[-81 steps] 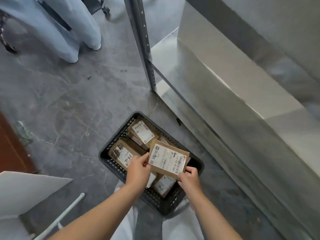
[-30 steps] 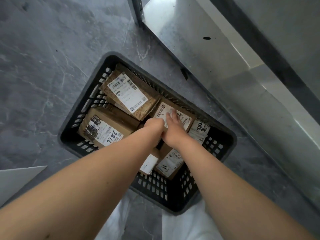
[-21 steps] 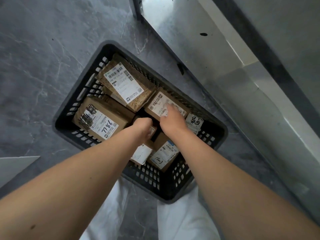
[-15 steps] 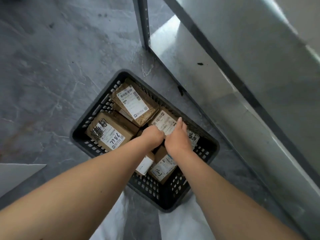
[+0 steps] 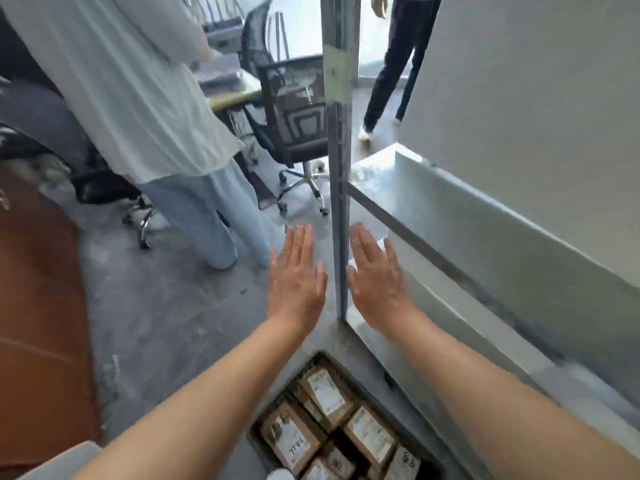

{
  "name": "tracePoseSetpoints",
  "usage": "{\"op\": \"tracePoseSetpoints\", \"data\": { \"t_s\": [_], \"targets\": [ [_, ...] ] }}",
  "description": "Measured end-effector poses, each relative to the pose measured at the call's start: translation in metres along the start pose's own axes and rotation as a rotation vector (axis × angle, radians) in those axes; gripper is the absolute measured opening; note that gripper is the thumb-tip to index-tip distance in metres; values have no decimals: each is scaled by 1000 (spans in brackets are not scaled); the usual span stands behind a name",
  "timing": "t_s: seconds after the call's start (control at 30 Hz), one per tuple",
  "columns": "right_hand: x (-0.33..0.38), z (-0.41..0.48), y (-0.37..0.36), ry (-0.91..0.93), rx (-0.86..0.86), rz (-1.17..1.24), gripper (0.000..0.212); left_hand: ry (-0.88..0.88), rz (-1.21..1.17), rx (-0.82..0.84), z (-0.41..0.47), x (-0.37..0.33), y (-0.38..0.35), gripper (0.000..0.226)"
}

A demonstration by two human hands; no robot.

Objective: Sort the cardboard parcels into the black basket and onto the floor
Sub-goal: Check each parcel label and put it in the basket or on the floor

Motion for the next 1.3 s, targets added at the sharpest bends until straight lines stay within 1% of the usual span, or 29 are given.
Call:
{"op": "tracePoseSetpoints", "data": {
  "t_s": [0.07, 0.2, 0.33, 0.4, 0.47, 0.57, 0.63, 0.7, 0.8, 0.87, 0.97, 1.03, 1.17, 1.3],
  "targets": [
    [28, 27, 54, 124, -102, -45, 71, -49, 33, -111, 19, -22, 58, 63],
    [63, 92, 166, 196, -292, -42, 68, -129, 66, -286, 68, -60, 157, 65],
    [69, 141, 268, 179, -484, -78, 72, -144, 26, -463, 114, -100, 239, 63],
    [70, 150, 303, 178, -569, -104, 69, -202, 11, -507, 126, -120, 265, 62],
    [70, 153, 326, 168, -621, -145, 65, -298, 21, -535, 134, -139, 283, 61],
    [66, 147, 350, 122, -656, -212, 66, -447, 69, -547, 144, -166, 294, 61],
    [60, 139, 365, 68, -675, -250, 63, -490, 30, -544, 147, -182, 298, 62],
    [51, 129, 381, -53, -692, -223, 64, -535, -33, -524, 142, -198, 303, 63],
    [43, 108, 400, -203, -713, -229, 66, -675, -63, -497, 127, -220, 310, 62],
    [47, 87, 417, -228, -722, -298, 67, -763, -83, -501, 119, -235, 316, 63],
    [54, 49, 446, -240, -657, -420, 65, -796, -172, -484, 103, -266, 328, 61],
    [53, 18, 467, -286, -627, -512, 64, -809, -261, -427, 79, -291, 333, 63],
    [51, -61, 524, -392, -697, -604, 64, -928, -393, -349, 5, -345, 348, 64],
    [51, -152, 580, -518, -703, -717, 63, -1001, -557, -295, -77, -393, 371, 66]
  ]
}}
Point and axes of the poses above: each hand's wrist, its own z-axis towards the middle knuckle, its own y-axis out of the back of the hand, x = y × z, the point moved 6 cm from there along z, towards the middle knuckle, and after that the axes turned 11 degrees about -x, right-handed, at the moved point
